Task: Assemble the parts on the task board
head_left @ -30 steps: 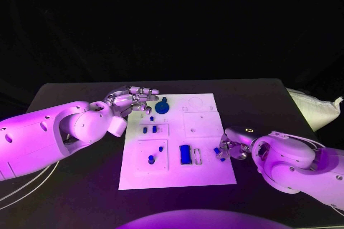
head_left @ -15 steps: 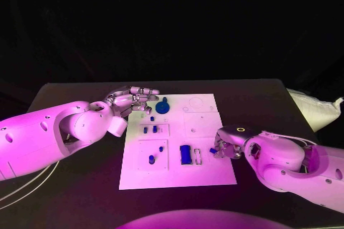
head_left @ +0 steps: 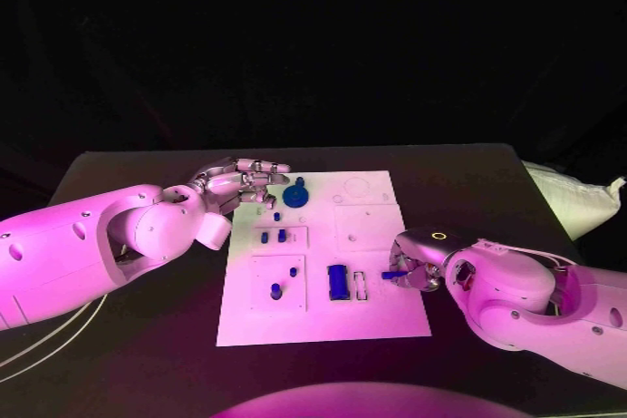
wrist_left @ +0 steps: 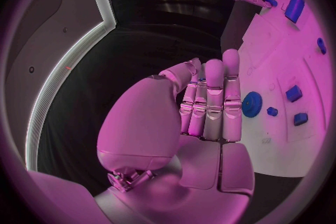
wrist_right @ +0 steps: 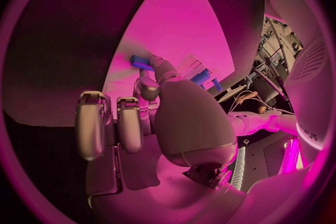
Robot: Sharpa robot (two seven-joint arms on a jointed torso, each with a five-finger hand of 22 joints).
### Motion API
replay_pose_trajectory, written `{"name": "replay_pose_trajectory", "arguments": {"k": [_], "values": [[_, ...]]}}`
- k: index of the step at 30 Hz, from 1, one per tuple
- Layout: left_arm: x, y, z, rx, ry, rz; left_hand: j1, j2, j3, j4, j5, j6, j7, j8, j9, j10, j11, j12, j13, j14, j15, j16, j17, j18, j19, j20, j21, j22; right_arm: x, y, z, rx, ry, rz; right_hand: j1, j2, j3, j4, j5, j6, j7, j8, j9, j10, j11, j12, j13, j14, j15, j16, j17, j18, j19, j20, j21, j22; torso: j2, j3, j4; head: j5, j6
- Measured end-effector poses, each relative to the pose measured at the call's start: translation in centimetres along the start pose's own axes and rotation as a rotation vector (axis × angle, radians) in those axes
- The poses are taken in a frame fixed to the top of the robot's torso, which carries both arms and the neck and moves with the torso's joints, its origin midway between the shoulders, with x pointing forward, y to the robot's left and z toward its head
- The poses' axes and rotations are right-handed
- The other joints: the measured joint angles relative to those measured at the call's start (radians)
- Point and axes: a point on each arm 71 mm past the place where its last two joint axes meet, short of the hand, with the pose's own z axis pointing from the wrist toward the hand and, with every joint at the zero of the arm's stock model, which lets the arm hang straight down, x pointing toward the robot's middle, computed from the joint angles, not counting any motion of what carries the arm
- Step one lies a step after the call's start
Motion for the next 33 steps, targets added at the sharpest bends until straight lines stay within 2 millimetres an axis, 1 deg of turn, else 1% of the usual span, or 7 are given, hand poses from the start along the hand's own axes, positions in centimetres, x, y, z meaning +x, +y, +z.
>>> {"name": "replay_pose_trajectory", "arguments": {"k": [5, 13, 20, 21, 25, 29, 33], "values": [[0.0, 0.0, 0.0, -0.001, 0.001, 0.000, 0.000, 0.000, 0.000, 0.000, 0.000, 0.000, 0.000, 0.000, 0.000, 0.000, 0.000, 0.000, 0.000, 0.000, 0.000, 0.000, 0.000, 0.000, 0.000, 0.000, 0.000, 0.000, 0.2, -0.4, -0.2, 0.021, -0.003, 0.075, -0.074, -0.024, 0.036, 0.053, 0.010, 0.002, -0.002, -0.003, 0.001, 0.012, -0.003, 0.007, -0.002, 0.000, 0.000, 0.000, 0.000, 0.000, 0.000, 0.000, 0.000, 0.000, 0.000, -0.0001, 0.0002, 0.000, 0.000], [0.0, 0.1, 0.0, -0.003, 0.002, -0.001, 0.000, 0.000, 0.000, 0.000, 0.000, 0.000, 0.000, 0.000, 0.000, 0.000, 0.000, 0.000, 0.000, 0.000, 0.000, 0.000, 0.000, 0.000, 0.000, 0.000, 0.000, 0.000, 0.8, -0.4, -0.9, 0.056, 0.030, 0.266, -0.119, -0.069, 0.104, 0.085, 0.016, 0.009, -0.002, -0.006, 0.007, 0.022, -0.004, 0.012, 0.004, 0.000, 0.000, 0.004, 0.000, 0.000, 0.000, 0.000, 0.006, 0.000, -0.001, 0.0000, 0.0014, 0.002, 0.000], [0.0, 0.1, 0.0, -0.004, 0.003, -0.002, 0.000, 0.000, 0.000, 0.000, 0.000, 0.000, 0.000, 0.000, 0.000, 0.000, 0.000, 0.000, 0.000, 0.000, 0.000, 0.000, 0.000, 0.000, 0.000, 0.000, 0.000, 0.000, 0.6, 0.1, -1.2, 0.076, 0.047, 0.404, -0.135, -0.077, 0.120, 0.095, 0.016, 0.016, -0.002, -0.006, 0.010, 0.022, -0.003, 0.018, 0.007, 0.000, 0.000, 0.004, 0.000, 0.000, 0.000, 0.000, 0.006, 0.000, -0.001, -0.0006, 0.0014, 0.005, 0.000], [0.0, 0.1, 0.0, -0.004, 0.003, -0.002, 0.000, 0.000, 0.000, 0.000, 0.000, 0.000, 0.000, 0.000, 0.000, 0.000, 0.000, 0.000, 0.000, 0.000, 0.000, 0.000, 0.000, 0.000, 0.000, 0.000, 0.000, 0.000, 0.6, 0.1, -1.1, 0.077, 0.052, 0.418, -0.142, -0.084, 0.122, 0.097, 0.024, 0.016, -0.002, -0.006, 0.011, 0.022, -0.003, 0.018, 0.009, 0.000, 0.000, 0.004, 0.000, 0.000, 0.000, 0.000, 0.006, 0.000, -0.001, -0.0006, 0.0013, 0.006, -0.001], [0.0, 0.2, 0.0, -0.005, 0.004, -0.002, 0.000, 0.000, 0.000, 0.000, 0.000, 0.000, 0.000, 0.000, 0.000, 0.000, 0.000, 0.000, 0.000, 0.000, 0.000, 0.000, 0.000, 0.000, 0.000, 0.000, 0.000, 0.000, 0.7, 0.5, -1.1, 0.081, 0.070, 0.468, -0.160, -0.089, 0.130, 0.105, 0.056, 0.016, -0.002, -0.006, 0.013, 0.025, 0.000, 0.023, 0.012, 0.000, 0.000, 0.004, 0.000, 0.000, 0.000, 0.000, 0.006, 0.000, -0.001, -0.0007, 0.0006, 0.008, -0.002], [0.1, 0.2, 0.0, -0.005, 0.005, -0.002, 0.000, 0.000, 0.000, 0.000, 0.000, 0.000, 0.000, 0.000, 0.000, 0.000, 0.000, 0.000, 0.000, 0.000, 0.000, 0.000, 0.000, 0.000, 0.000, 0.000, 0.000, 0.000, 0.9, 0.8, -0.9, 0.084, 0.089, 0.506, -0.209, -0.091, 0.125, 0.129, 0.069, 0.023, -0.001, -0.006, 0.018, 0.034, -0.001, 0.034, 0.019, 0.000, 0.000, 0.008, 0.000, 0.000, 0.000, 0.000, 0.006, 0.000, -0.001, -0.0012, 0.0003, 0.009, -0.003], [0.1, 0.2, 0.0, -0.006, 0.005, -0.002, 0.000, 0.000, 0.000, 0.000, 0.000, 0.000, 0.000, 0.000, 0.000, 0.000, 0.000, 0.000, 0.000, 0.000, 0.000, 0.000, 0.000, 0.000, 0.000, 0.000, 0.000, 0.000, 1.0, 1.2, -0.7, 0.084, 0.108, 0.532, -0.220, -0.091, 0.117, 0.137, 0.076, 0.023, -0.001, -0.006, 0.019, 0.036, -0.003, 0.041, 0.023, 0.000, 0.000, 0.008, 0.000, 0.000, 0.000, 0.000, 0.006, 0.000, 0.000, -0.0012, 0.0003, 0.010, -0.004]]}}
